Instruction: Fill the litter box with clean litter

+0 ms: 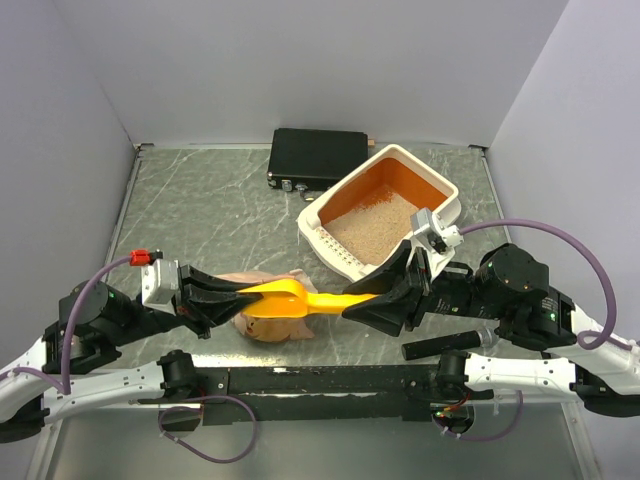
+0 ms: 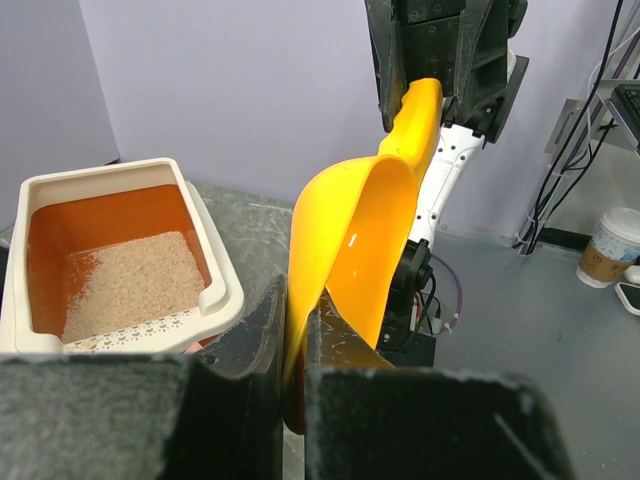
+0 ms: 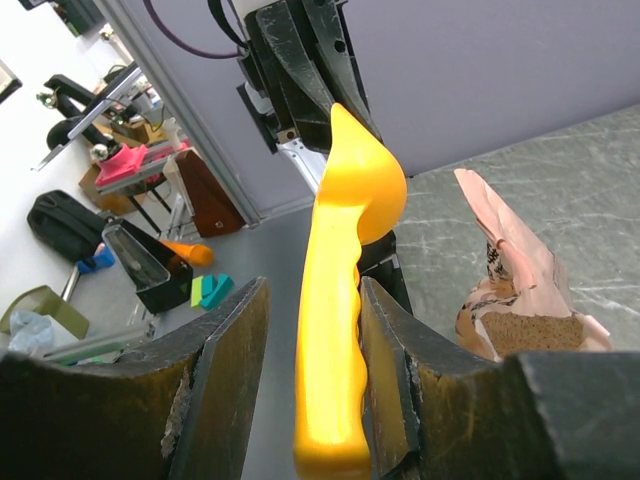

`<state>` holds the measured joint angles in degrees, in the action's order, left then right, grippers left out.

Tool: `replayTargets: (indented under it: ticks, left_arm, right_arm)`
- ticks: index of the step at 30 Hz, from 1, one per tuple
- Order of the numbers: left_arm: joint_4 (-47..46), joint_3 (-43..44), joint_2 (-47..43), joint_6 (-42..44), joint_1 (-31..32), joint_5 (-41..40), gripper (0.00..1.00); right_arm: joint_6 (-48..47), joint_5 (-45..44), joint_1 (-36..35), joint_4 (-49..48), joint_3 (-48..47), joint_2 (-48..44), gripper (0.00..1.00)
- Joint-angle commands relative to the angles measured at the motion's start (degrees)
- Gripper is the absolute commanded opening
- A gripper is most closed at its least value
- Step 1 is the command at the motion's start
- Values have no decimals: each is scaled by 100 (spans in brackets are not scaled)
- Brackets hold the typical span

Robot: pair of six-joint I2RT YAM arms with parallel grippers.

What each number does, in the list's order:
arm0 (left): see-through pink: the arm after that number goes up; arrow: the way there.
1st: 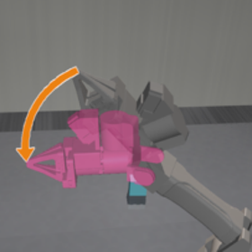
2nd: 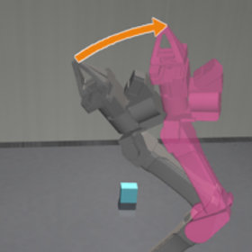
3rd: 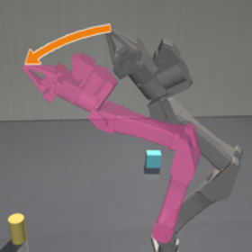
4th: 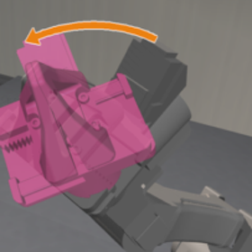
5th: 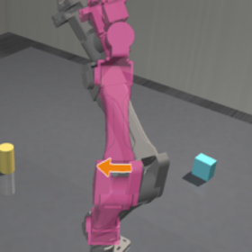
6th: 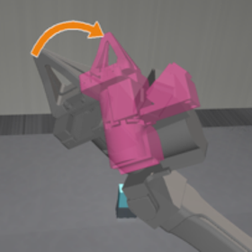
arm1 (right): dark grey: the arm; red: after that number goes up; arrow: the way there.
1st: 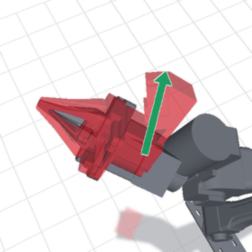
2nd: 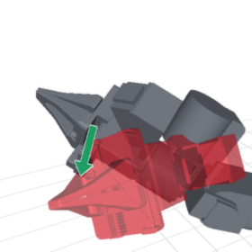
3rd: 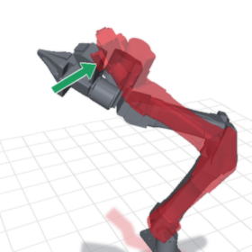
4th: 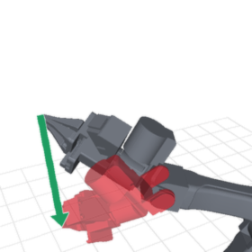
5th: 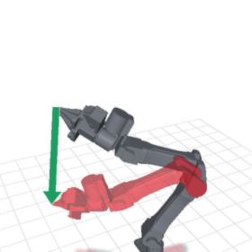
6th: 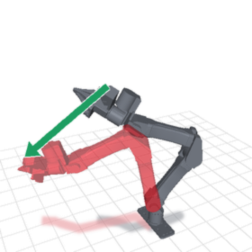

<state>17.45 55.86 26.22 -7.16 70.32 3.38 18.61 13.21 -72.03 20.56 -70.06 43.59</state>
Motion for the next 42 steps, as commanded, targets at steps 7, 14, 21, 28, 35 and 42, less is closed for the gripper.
replayTargets:
  ticks: [7, 14, 21, 28, 35, 42]
  left_arm:
    - [-155, 145, 15, -40, 25, -135, 1]
    - [-181, 171, 68, -22, 16, -101, 1]
    - [-190, 180, 147, -5, 16, -92, 1]
    - [-172, 206, 147, 13, 16, -118, 1]
    - [-181, 224, 190, 39, 25, -171, 1]
    - [468, 251, 691, 653, 25, -861, 50]
  right_arm:
    - [37, 76, -30, -149, -69, 88, 48]
    - [29, -29, -30, -61, -95, 158, 46]
    - [37, -29, -22, -61, -78, 141, 39]
    - [46, -64, -22, 1, -43, 97, 34]
    - [142, -353, -22, 291, -86, 211, 0]
    - [152, -1302, -22, 1482, -508, 237, 0]
